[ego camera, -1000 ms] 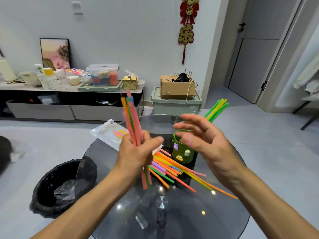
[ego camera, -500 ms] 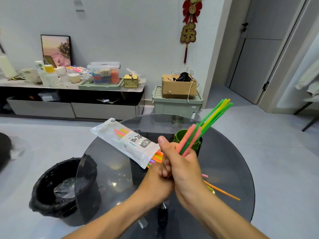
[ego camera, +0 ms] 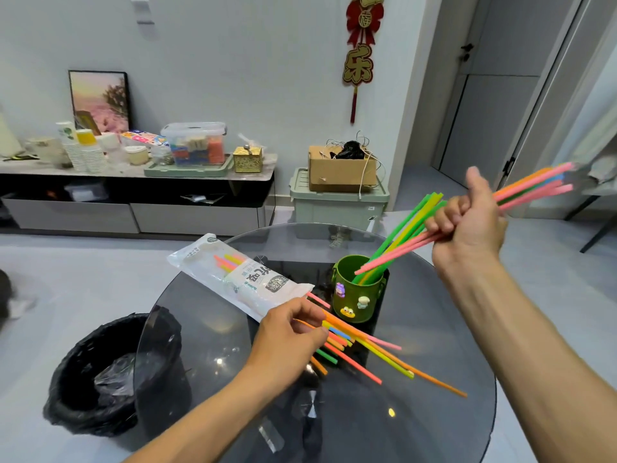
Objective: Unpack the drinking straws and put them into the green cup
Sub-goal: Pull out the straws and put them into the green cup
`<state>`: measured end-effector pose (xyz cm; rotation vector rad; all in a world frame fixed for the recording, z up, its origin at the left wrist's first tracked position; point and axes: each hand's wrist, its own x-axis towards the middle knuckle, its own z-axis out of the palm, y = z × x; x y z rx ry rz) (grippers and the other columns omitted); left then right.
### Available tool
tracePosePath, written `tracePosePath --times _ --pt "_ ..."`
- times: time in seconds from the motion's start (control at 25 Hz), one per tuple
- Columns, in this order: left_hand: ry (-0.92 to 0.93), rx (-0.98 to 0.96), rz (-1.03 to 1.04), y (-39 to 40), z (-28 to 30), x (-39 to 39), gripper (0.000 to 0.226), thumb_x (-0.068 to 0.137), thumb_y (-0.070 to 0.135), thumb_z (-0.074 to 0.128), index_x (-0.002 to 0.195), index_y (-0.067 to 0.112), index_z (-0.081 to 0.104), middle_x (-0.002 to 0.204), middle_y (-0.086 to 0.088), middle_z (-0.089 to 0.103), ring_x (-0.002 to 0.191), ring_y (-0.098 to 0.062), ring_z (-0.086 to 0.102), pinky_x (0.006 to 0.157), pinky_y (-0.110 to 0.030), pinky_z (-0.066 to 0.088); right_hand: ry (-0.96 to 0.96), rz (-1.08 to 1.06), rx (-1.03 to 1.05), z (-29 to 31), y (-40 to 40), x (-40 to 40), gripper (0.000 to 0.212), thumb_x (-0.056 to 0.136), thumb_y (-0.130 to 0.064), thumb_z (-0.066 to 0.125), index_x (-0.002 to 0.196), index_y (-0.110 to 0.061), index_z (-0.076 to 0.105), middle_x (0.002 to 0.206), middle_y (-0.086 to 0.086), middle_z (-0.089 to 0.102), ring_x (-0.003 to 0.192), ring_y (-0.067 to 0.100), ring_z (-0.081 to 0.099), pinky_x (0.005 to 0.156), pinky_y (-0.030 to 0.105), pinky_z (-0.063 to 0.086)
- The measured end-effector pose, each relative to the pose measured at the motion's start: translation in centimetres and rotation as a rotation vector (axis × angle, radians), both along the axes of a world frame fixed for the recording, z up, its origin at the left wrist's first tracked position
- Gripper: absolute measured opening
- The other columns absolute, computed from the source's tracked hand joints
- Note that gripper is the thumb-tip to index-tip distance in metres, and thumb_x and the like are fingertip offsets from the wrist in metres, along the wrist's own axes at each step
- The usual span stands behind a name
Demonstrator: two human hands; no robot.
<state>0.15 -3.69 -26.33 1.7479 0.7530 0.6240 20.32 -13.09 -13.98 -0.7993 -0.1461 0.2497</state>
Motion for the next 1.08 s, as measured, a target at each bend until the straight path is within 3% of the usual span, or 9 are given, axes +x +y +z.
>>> tracePosePath --times 0.2,0.28,0.36,0.48,0.6,0.68,0.88,1.0,1.08 --pt "0.032 0.006 -0.047 -0.1 -0.1 0.4 0.024 0.075 0.008 0.074 0.069 0.031 0.071 0.057 0.012 0.065 0.058 -0.002 0.06 0.056 -0.013 0.05 -0.035 0.045 -0.189 -4.3 3.4 0.9 0.045 0.085 -0.03 0.072 0.058 -0.019 0.038 0.039 -0.005 0.031 0.033 0.012 0.03 0.04 0.022 0.031" --pt "0.027 0.007 -0.061 -0.2 -0.2 0.6 0.024 0.075 0.007 0.074 0.068 0.029 0.071 0.055 0.013 0.064 0.056 -0.001 0.057 0.056 -0.012 0.048 -0.064 0.104 -0.26 -5.2 3.8 1.1 0.038 0.086 -0.033 0.071 0.063 -0.017 0.045 0.04 -0.004 0.04 0.034 0.013 0.042 0.041 0.025 0.045" --pt "0.025 0.009 -0.069 -0.1 -0.3 0.7 0.023 0.075 0.006 0.074 0.069 0.028 0.071 0.055 0.012 0.064 0.055 -0.001 0.057 0.057 -0.012 0.047 -0.135 0.186 -0.39 -5.5 3.7 1.3 0.031 0.089 -0.032 0.068 0.07 -0.013 0.055 0.046 -0.001 0.055 0.044 0.019 0.061 0.056 0.034 0.06" --pt "0.022 0.003 -0.073 0.1 -0.1 0.6 0.022 0.076 0.005 0.074 0.071 0.027 0.071 0.056 0.01 0.065 0.057 -0.003 0.06 0.058 -0.014 0.05 -0.318 0.158 -0.72 -5.0 2.6 1.8 0.033 0.091 -0.038 0.064 0.079 -0.007 0.066 0.068 0.006 0.071 0.063 0.022 0.073 0.073 0.043 0.063" --pt "0.028 0.008 -0.073 0.2 0.1 0.4 0.021 0.077 0.006 0.074 0.072 0.027 0.072 0.06 0.005 0.069 0.063 -0.012 0.066 0.066 -0.024 0.055 -0.605 -0.081 -1.186 -4.6 1.3 2.4 0.052 0.083 -0.064 0.058 0.074 -0.014 0.069 0.062 0.002 0.071 0.052 0.016 0.071 0.063 0.037 0.062" --pt "0.026 0.004 -0.071 0.2 0.4 0.2 0.02 0.077 0.006 0.073 0.072 0.025 0.072 0.065 0.001 0.071 0.071 -0.024 0.069 0.072 -0.034 0.058 -0.643 -0.086 -1.339 -5.2 0.7 2.9 0.058 0.08 -0.072 0.055 0.074 -0.017 0.069 0.062 0.002 0.071 0.051 0.016 0.069 0.061 0.033 0.061" --pt "0.023 -0.008 -0.068 0.0 0.8 -0.1 0.019 0.077 0.004 0.073 0.072 0.023 0.072 0.07 -0.007 0.072 0.08 -0.035 0.068 0.081 -0.045 0.057 -0.111 0.47 -0.791 -7.3 1.8 3.3 0.054 0.074 -0.039 0.081 0.118 -0.015 0.062 0.111 0.007 0.069 0.107 0.028 0.063 0.1 0.049 0.045" --pt "0.023 -0.017 -0.068 0.3 0.7 -0.1 0.017 0.077 0.003 0.073 0.073 0.02 0.072 0.074 -0.012 0.073 0.081 -0.037 0.068 0.082 -0.048 0.057 -0.106 0.418 -0.602 -8.3 4.2 3.4 0.062 0.07 -0.022 0.085 0.124 -0.013 0.058 0.109 0.008 0.069 0.109 0.028 0.065 0.079 0.042 0.055" --pt "0.023 -0.031 -0.073 0.6 0.5 0.1 0.016 0.077 0.003 0.072 0.073 0.018 0.072 0.075 -0.016 0.073 0.082 -0.039 0.068 0.083 -0.051 0.057 -0.127 0.34 -0.572 -8.6 5.4 3.4 0.056 0.071 -0.014 0.084 0.121 -0.013 0.06 0.1 0.008 0.069 0.094 0.024 0.068 0.067 0.033 0.053"
